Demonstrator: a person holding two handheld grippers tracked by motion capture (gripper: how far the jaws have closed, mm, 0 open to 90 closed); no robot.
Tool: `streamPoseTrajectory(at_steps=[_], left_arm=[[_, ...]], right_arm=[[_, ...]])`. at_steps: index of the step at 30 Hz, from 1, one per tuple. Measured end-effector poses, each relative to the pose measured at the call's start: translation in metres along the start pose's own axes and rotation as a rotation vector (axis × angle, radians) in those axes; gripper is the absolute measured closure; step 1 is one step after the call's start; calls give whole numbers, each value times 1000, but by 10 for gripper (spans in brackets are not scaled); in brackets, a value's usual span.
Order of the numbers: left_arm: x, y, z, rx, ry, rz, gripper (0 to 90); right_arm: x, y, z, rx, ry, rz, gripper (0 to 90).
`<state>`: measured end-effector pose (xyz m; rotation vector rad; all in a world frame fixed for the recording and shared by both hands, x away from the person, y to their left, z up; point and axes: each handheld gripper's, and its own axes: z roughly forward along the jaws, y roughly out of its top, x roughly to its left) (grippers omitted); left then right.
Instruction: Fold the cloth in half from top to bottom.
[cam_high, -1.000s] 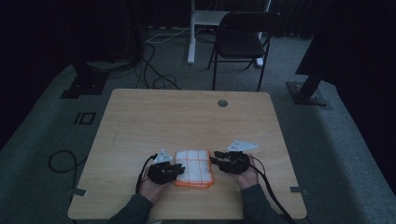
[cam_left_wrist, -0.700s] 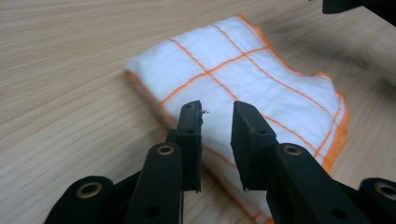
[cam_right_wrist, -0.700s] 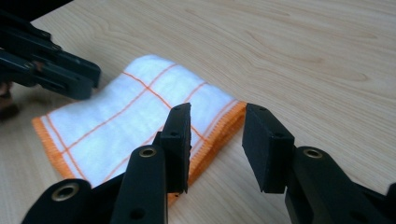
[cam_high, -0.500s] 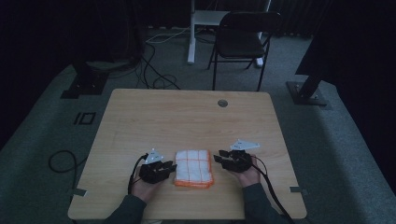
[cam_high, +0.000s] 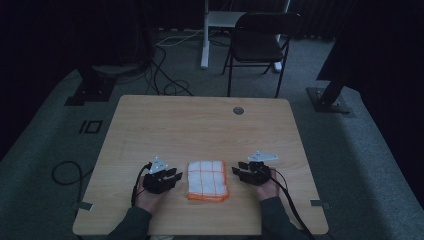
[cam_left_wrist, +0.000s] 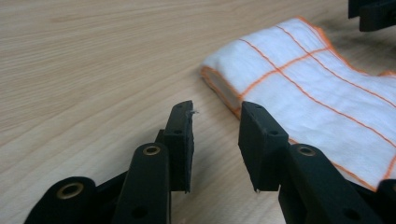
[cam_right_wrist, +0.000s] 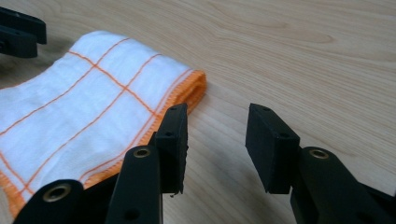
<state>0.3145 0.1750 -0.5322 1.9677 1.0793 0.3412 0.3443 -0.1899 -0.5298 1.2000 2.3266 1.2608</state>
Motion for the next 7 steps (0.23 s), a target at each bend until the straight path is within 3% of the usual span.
streamPoseTrajectory(at_steps=[7], left_arm=[[12,0,-4,-15,24,-28,653]], right_arm=[[-4,-1,0,4,-14,3,591]])
